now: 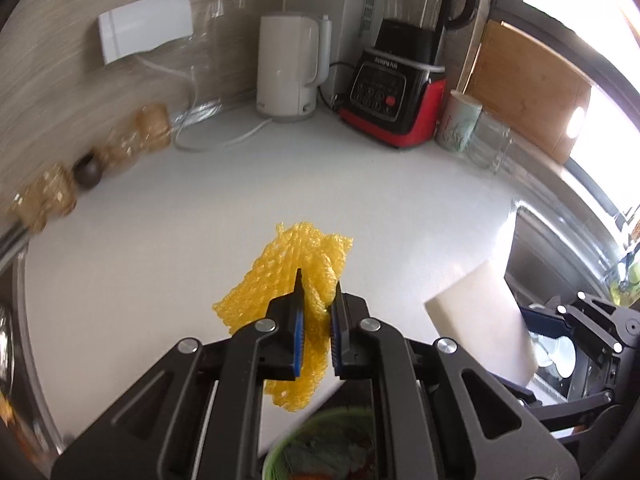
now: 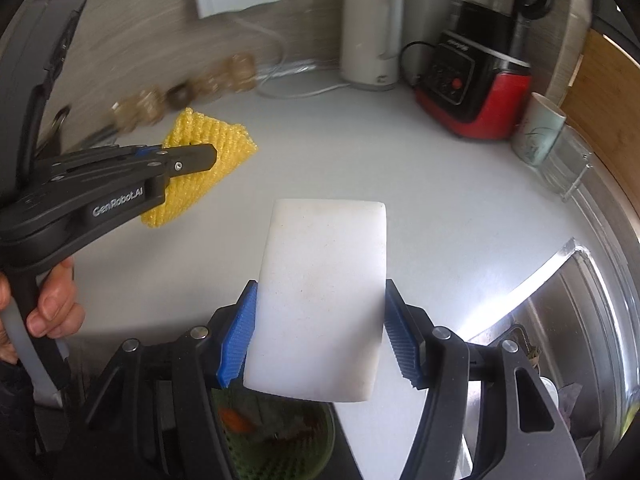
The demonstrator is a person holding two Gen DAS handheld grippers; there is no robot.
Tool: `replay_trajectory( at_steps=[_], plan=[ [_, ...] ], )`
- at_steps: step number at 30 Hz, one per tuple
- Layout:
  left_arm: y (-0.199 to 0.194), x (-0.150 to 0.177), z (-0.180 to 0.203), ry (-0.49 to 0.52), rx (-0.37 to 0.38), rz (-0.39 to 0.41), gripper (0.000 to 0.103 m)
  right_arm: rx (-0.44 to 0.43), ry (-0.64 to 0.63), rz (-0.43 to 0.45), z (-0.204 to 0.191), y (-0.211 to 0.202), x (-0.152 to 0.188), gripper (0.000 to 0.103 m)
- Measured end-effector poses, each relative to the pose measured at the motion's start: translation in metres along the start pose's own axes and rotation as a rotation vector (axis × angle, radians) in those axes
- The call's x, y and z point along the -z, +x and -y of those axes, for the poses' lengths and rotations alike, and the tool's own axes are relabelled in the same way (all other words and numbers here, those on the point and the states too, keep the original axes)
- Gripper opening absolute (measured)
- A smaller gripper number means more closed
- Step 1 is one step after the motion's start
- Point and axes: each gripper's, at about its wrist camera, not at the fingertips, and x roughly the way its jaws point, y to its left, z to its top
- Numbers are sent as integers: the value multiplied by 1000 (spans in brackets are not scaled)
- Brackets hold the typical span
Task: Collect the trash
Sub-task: 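Carry the yellow net and white sponge over the green basket and release both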
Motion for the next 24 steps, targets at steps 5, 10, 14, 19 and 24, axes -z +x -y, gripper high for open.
replay_trajectory(
  at_steps=[5,10,14,19,24],
  plan=[
    [-7,41,17,-17,0,-52,10,-41,-23,-41,-7,0,26,62],
    [-7,82,30,0,32,-120,10,-44,0,-64,-12,-4,52,62],
    [-5,117,34,22,77,-190,10,-18,38,-100,-19,-2,74,62],
    [4,160,42,51,141,-280,10,40,84,-147,-20,5,99,62],
    [12,187,47,71,175,-328,12,61,125,-192,-18,11,119,62]
  ],
)
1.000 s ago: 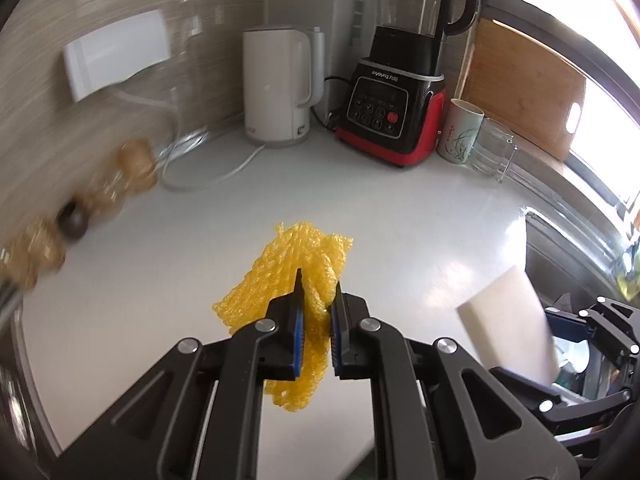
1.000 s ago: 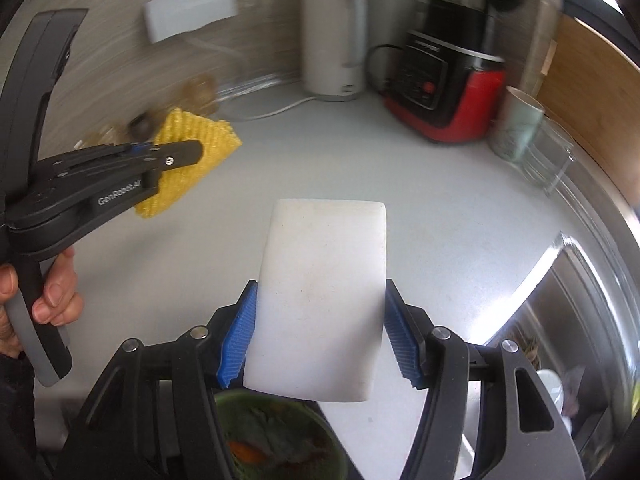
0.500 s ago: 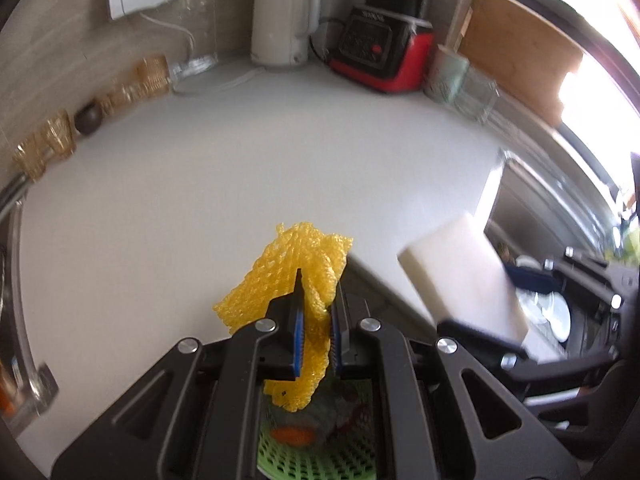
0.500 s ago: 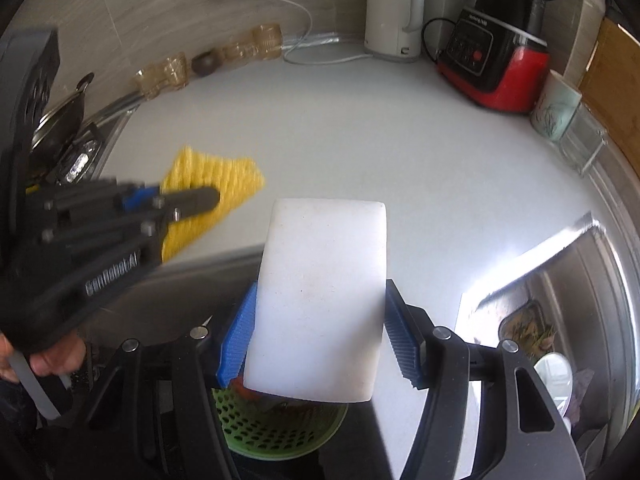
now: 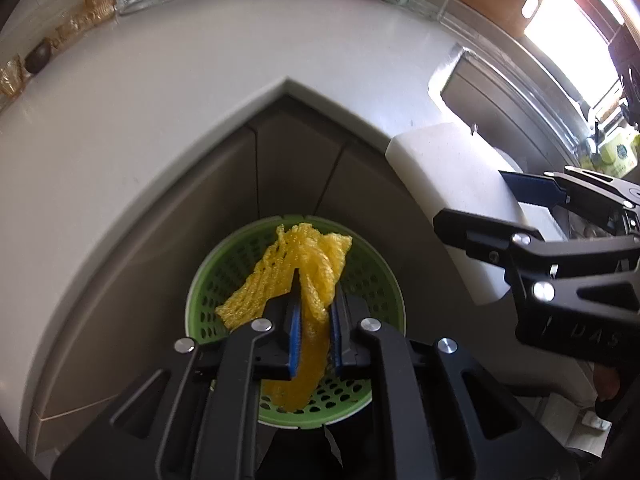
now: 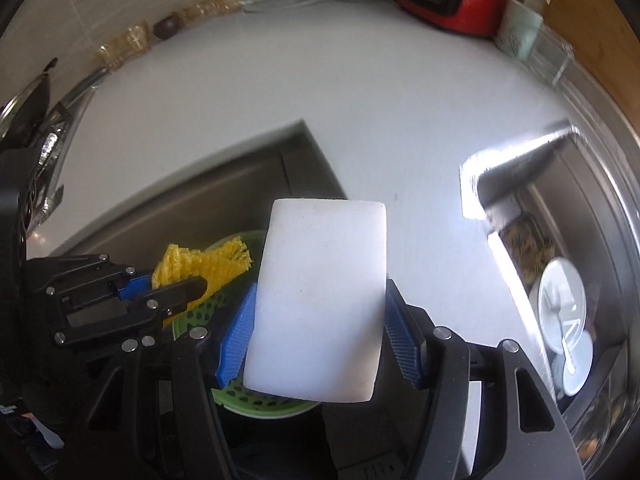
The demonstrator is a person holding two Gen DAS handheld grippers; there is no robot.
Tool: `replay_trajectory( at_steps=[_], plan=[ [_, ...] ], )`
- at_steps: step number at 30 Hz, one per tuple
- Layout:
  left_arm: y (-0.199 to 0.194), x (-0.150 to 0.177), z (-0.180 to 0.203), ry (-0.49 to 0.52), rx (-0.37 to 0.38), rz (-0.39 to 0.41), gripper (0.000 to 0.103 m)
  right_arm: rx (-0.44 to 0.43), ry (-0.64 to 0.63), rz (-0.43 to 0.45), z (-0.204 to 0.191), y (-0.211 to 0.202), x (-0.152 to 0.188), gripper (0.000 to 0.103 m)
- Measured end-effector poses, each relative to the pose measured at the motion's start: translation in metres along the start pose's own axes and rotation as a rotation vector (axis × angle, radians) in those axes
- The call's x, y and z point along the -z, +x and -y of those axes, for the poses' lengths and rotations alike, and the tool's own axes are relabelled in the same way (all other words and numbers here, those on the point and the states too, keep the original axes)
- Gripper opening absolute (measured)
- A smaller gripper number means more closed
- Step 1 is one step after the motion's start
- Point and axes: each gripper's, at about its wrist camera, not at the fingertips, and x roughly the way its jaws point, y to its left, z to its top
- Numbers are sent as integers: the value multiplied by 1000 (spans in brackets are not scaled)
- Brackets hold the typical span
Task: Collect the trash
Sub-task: 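Carry the yellow net and white sponge over the green basket and release both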
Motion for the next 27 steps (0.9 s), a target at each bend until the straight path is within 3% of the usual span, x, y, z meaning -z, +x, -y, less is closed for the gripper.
replay_trajectory(
  at_steps=[4,18,24,27],
  plan=[
    [2,7,-1,-7,-5,-7,44,15,16,-17,1,4,7,62],
    [-22,11,-20,-37,-25,52,74,10,-6,-31,-15,6,7,62],
    [-58,20,-54,-114,-106,121,85,-13,-62,-86,-37,23,15,64],
    [-66,25,-69,-156,-130,130,89,-12,-96,-122,-51,35,19,70]
  ],
)
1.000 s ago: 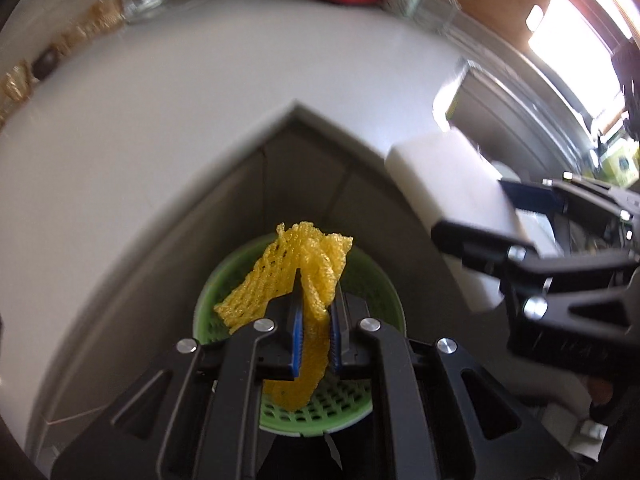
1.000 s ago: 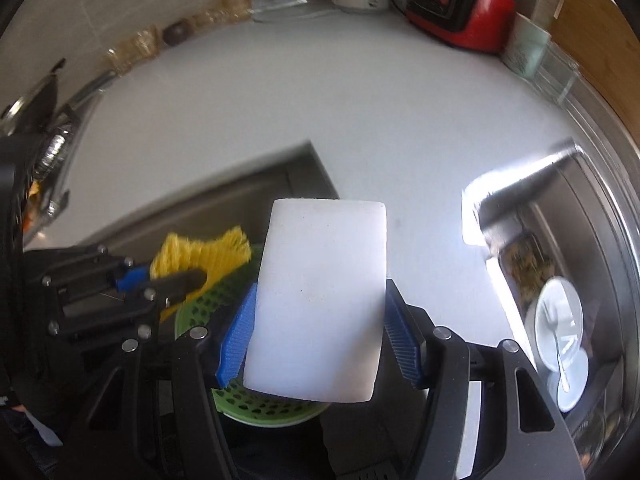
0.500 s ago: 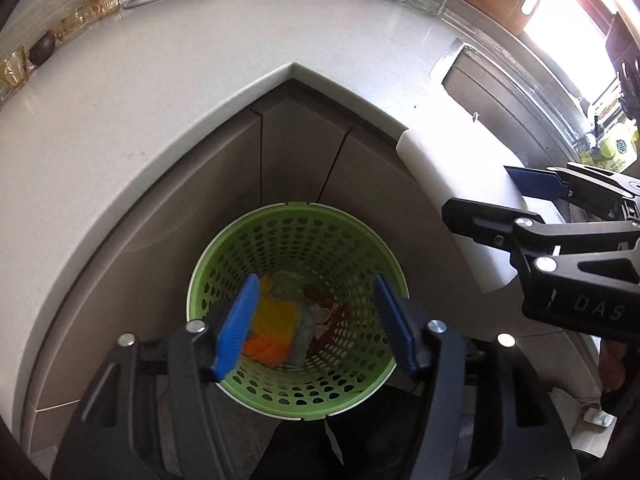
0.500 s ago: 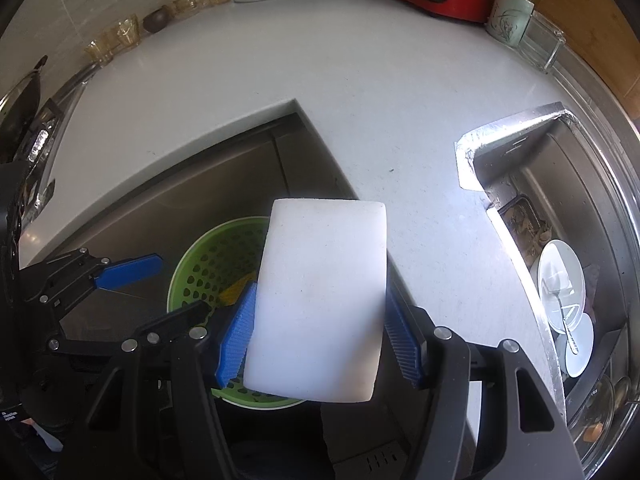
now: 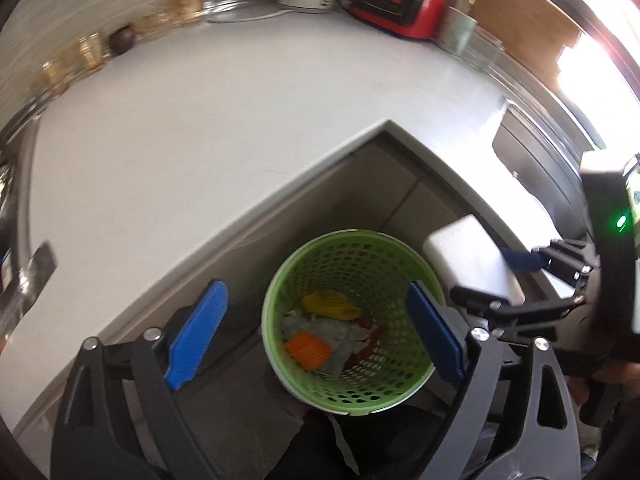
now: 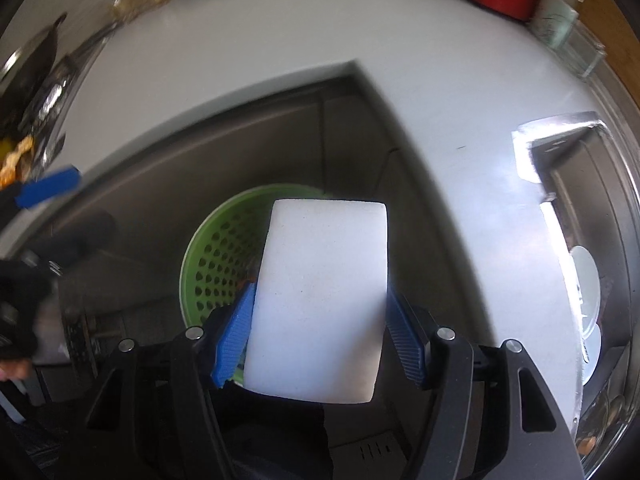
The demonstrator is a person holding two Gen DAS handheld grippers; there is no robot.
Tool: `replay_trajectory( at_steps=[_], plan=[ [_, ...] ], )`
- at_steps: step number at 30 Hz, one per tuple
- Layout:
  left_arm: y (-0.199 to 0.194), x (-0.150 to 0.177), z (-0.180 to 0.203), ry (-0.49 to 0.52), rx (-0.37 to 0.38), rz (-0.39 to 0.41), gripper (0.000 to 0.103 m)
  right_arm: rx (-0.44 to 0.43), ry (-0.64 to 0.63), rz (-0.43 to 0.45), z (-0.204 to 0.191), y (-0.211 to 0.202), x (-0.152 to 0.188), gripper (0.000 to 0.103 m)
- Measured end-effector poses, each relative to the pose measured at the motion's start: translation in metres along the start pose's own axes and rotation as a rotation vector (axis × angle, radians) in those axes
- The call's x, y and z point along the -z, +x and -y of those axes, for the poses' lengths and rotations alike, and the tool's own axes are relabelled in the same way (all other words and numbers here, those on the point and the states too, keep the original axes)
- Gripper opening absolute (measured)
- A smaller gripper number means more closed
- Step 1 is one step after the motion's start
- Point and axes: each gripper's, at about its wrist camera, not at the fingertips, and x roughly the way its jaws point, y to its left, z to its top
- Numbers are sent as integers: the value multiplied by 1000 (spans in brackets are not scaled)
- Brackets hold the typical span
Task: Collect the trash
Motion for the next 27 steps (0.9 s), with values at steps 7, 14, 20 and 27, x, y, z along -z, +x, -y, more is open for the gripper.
replay_trajectory(
  at_steps=[7,14,20,27],
  plan=[
    [-10,10,-23,-59,-39,2,89,25,-15,13,-15,-5,-5,89],
    [-29,-4,-34,-111,-61,68,92,26,-24,108,-14,-42,-28,97],
    [-43,-37,-36,-162,-114,139,95,22,-51,201,-4,-67,-70,100],
    [-49,-88,-20,-210,-169,203,95,-18,-95,278,23,-84,-119,100]
  ],
)
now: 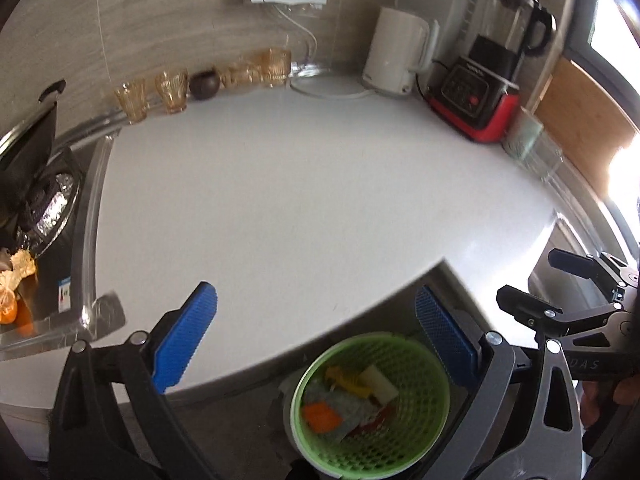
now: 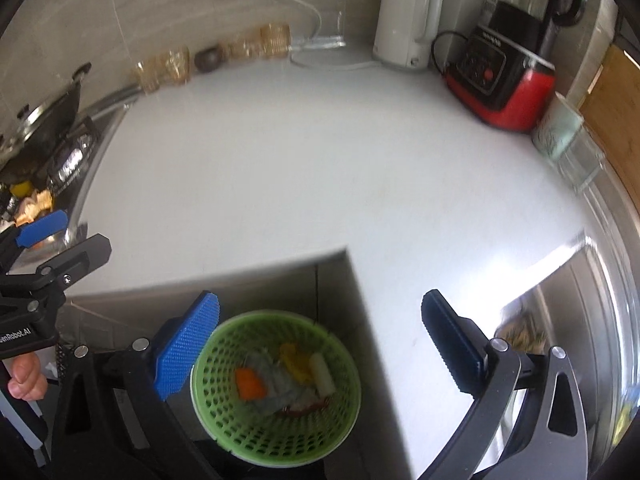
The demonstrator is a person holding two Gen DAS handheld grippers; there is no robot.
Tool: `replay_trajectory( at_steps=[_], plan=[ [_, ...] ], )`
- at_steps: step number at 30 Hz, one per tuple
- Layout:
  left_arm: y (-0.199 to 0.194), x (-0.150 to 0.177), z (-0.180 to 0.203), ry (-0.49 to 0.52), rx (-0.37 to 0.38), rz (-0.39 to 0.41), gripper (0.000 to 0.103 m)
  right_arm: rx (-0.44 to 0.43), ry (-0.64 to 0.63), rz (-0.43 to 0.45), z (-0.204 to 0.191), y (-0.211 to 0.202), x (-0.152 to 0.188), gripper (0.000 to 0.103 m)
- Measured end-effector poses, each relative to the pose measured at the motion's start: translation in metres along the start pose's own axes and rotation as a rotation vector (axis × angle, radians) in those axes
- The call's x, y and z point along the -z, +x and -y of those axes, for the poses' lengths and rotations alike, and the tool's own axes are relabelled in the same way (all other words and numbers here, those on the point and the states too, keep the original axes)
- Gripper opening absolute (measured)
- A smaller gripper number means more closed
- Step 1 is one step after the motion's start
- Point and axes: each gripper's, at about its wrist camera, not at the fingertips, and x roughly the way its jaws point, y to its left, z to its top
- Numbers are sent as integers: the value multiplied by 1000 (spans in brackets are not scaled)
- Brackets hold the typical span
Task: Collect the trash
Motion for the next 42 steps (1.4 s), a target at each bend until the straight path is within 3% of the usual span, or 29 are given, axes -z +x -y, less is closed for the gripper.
replay_trajectory(
  at_steps=[7,17,24,32,36,42],
  plan=[
    [11,-32,27,-63,-56,30,95,-42,-66,26,29,10,-37,100],
    [22,-36,41,-166,-128,32,95,-118,-138,26,46,32,-64,100],
    [41,-63,69,-151,-163,67,95,-115,-135,40,74,47,-83,100],
    [86,-108,117,-134,-168,99,95,-70,-108,96,133,75,-120,100],
    [104,-126,131,-182,-183,132,95,-78,-117,140,159,83,-140,100],
    [101,-138,127,-281,-324,227,95,-139,-173,219,172,83,-158,101]
  ],
)
